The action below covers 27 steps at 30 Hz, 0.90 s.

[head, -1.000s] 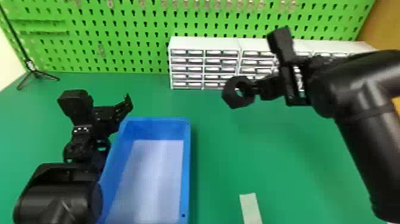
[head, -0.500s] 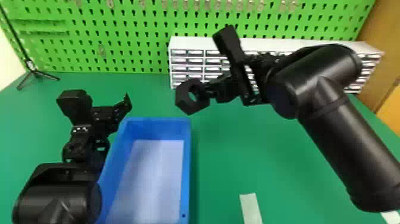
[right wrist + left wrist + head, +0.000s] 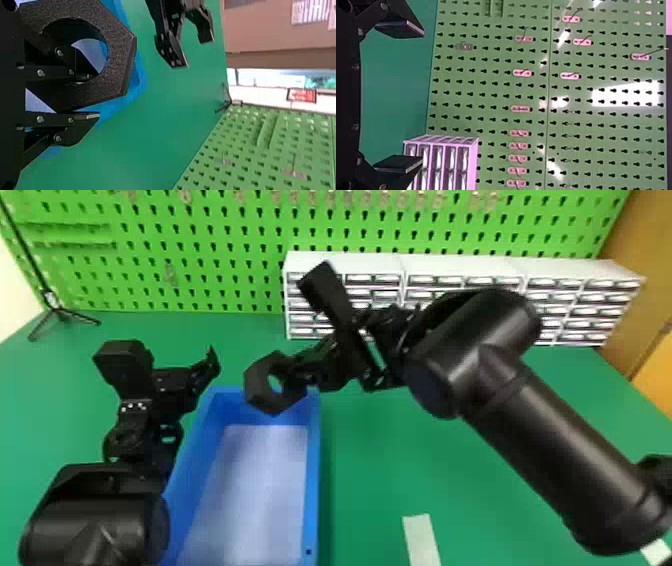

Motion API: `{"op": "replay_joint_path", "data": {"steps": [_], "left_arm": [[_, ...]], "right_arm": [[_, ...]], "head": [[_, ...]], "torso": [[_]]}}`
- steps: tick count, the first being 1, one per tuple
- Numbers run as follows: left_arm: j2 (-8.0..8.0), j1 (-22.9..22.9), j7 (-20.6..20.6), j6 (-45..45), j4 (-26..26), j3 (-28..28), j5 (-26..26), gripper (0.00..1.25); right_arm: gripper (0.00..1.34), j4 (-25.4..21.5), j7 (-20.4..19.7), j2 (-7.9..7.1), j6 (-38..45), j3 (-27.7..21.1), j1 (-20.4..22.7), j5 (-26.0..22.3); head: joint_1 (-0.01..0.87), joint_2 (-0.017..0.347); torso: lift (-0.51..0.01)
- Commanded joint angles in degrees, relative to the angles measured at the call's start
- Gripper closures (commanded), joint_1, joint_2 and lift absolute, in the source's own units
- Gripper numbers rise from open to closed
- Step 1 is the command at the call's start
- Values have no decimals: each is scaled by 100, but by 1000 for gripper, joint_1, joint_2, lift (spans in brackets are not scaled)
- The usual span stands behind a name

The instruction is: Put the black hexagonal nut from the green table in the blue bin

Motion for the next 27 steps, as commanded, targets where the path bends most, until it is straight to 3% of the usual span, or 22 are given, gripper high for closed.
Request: {"op": "replay_joint_path", "data": {"steps": [1,6,15,24,27], "left_arm": [[1,0,3,1,-5,13,9,160],[1,0,-6,1,-5,22,9,162],[18,18,3,1,-58,66,9,162],[18,35,3,19,-76,83,9,162],[18,35,3,19,-84,83,9,162]], "right_arm": [[1047,97,-6,42,-295,421,48,-174],[1047,194,-6,104,-453,667,128,-341],[1047,378,-6,244,-515,650,365,-394],[1042,431,-6,227,-515,720,374,-403],[828,431,-6,218,-515,711,374,-385]], "head": [[686,28],[686,28],[686,28],[686,28],[686,28]], "torso": [[-96],[-96],[-96],[-96],[-96]]}}
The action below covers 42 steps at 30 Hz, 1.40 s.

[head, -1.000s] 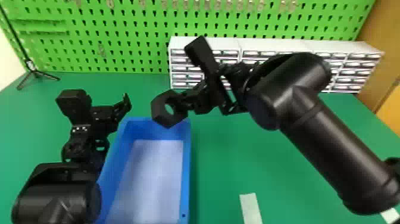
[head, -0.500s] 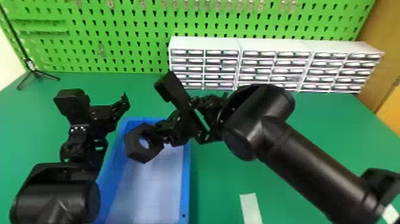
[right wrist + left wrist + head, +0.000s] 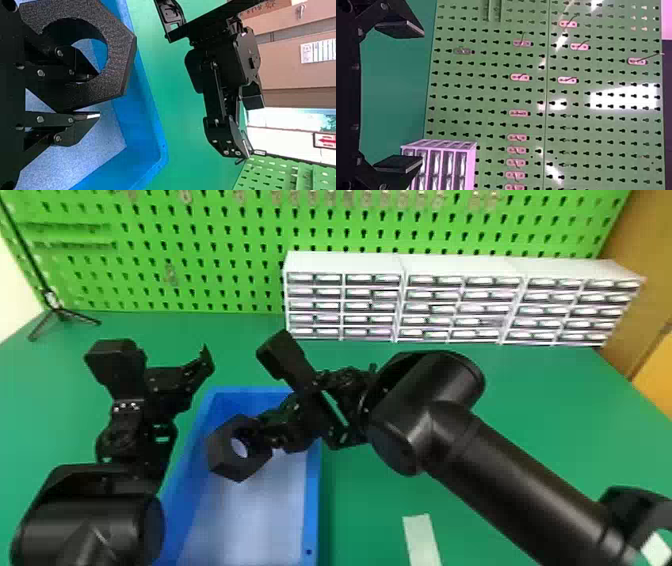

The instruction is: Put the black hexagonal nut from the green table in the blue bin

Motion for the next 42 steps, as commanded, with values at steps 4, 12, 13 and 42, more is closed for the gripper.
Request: {"op": "replay_joint_path", "data": {"steps": [4,12,13,42], "left_arm": [[9,0,-7,2,-10,2,-3,162],[9,0,2,11,-10,2,6,162],[9,0,-7,11,-10,2,6,162],[9,9,2,11,-18,2,6,162]], "right_arm": [[374,1,0,-29,0,-6,-9,52],[104,10,0,-38,26,-58,-9,79],[104,18,0,-38,26,-67,-9,79],[101,36,0,-55,9,-463,70,17]], "head": [[686,28],[686,28],[686,28],[686,28]], "torso": [[-96],[-96],[-96],[-96]]}}
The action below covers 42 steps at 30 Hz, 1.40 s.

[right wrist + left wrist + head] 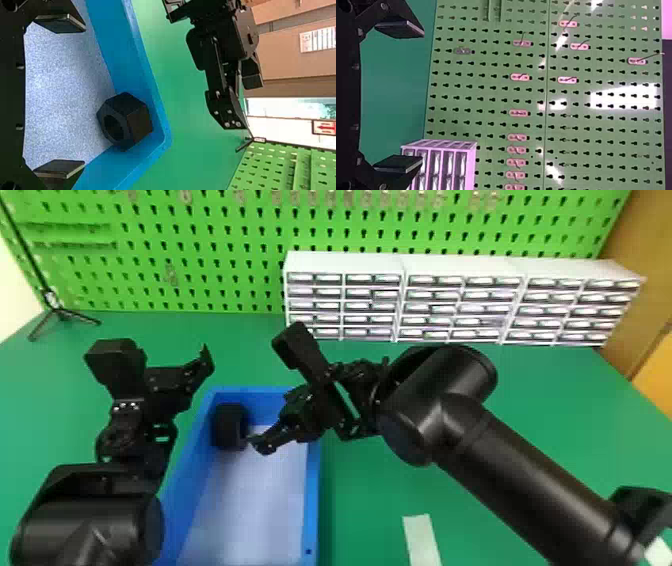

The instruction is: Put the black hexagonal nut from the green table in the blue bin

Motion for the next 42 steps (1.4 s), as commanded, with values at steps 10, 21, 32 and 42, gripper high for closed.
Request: {"op": "replay_joint_path", "data": {"steps": [10,21,32,42], "left_arm": [[0,27,-3,0,-22,18,7,162],[0,53,6,0,-83,35,7,162],[0,62,6,0,-136,53,16,162],[0,71,6,9,-163,44,33,162]], "right_arm": [[99,-290,71,106,-77,-1534,475,462],[101,-404,97,167,-191,-2633,765,902],[102,-483,97,211,-498,-3565,1125,1218],[101,-545,-52,238,-1017,-4180,1459,1447]], "head": [[686,28],[686,28],[686,28],[686,28]], "torso": [[-96],[-96],[-96],[-96]]}}
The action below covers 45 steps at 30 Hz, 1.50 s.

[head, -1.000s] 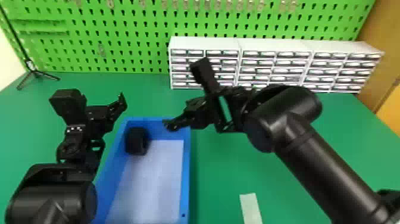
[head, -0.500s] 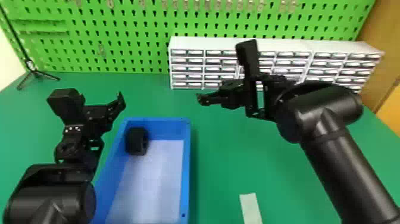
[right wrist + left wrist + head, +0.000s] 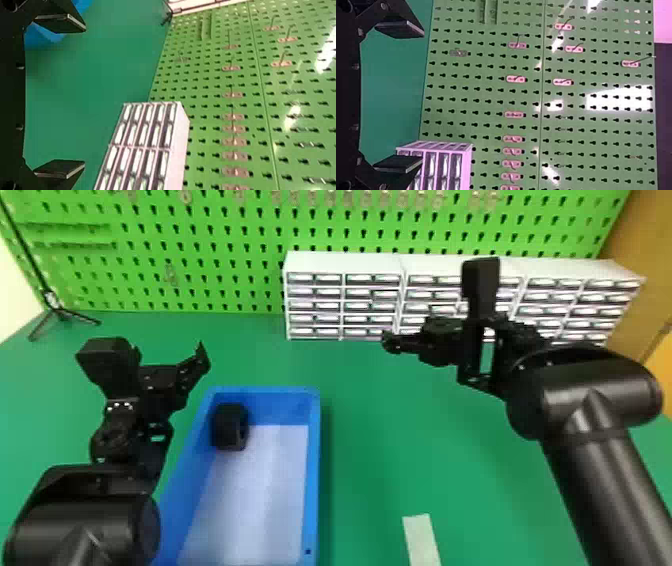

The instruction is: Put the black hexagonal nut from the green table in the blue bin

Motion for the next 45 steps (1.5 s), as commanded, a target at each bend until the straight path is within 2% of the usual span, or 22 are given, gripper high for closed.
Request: {"op": "replay_joint_path", "data": {"steps": [1,12,20,28,45], "left_arm": [[0,0,-7,9,-9,-15,13,162],[0,0,2,35,-18,-23,13,162],[0,-9,2,53,-18,-50,13,162],[0,-18,-7,79,-9,-94,-5,160],[0,-9,-7,79,105,-226,22,160]], "right_arm": [[101,-43,-154,25,-223,-304,193,51],[99,-43,-690,104,-856,-550,615,69],[99,-52,-1244,289,-1656,-567,993,218],[99,-17,-1596,491,-2341,-629,1336,658],[99,194,-2096,605,-3492,-717,1722,579]], "head": [[686,28],[686,28],[686,28],[686,28],[686,28]], "torso": [[-96],[-96],[-96],[-96],[-96]]}}
